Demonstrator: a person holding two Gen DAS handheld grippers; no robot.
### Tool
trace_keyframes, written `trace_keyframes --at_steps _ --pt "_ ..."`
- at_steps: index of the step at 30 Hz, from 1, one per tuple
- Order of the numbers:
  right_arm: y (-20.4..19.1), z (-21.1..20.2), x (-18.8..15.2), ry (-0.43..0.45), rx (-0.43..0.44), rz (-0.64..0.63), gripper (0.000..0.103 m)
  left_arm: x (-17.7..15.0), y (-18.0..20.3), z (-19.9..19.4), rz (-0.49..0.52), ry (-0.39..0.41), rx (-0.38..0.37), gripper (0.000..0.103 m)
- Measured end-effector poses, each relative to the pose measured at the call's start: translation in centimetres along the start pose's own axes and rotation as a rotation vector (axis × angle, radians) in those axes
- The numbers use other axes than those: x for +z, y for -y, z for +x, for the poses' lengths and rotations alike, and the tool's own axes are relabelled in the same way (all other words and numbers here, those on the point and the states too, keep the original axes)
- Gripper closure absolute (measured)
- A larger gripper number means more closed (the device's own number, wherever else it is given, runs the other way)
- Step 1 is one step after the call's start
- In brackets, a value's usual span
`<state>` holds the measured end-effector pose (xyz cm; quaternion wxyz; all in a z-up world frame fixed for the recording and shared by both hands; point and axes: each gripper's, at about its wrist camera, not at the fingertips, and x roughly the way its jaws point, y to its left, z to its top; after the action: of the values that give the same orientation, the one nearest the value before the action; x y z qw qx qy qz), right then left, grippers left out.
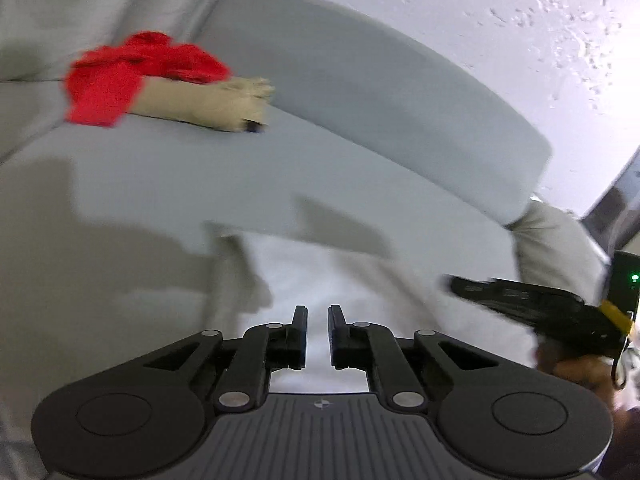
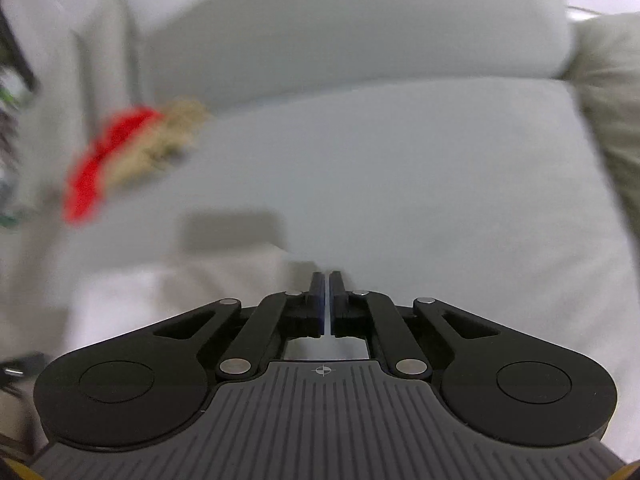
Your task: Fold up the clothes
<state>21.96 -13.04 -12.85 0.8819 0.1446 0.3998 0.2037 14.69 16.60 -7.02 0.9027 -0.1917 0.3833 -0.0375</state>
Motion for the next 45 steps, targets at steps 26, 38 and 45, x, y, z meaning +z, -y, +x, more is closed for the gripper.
trace_keyframes --at_steps 26,38,45 --pt "-4.0 -6.0 -5.3 -0.113 0.001 -0.253 0.093 -8.3 4.4 -1.5 0.233 -0.093 0.277 0.081" --pt "-7.7 -12.3 -12.0 -0.277 -0.175 -0.325 0.063 -11.7 5.2 -5.3 0.193 -0.213 0.320 0.081" --pt "-8.3 -16.8 -11.2 -0.218 -0.126 -0.194 0.029 -12.0 6.9 -8.4 0.206 -0.156 0.302 0.075"
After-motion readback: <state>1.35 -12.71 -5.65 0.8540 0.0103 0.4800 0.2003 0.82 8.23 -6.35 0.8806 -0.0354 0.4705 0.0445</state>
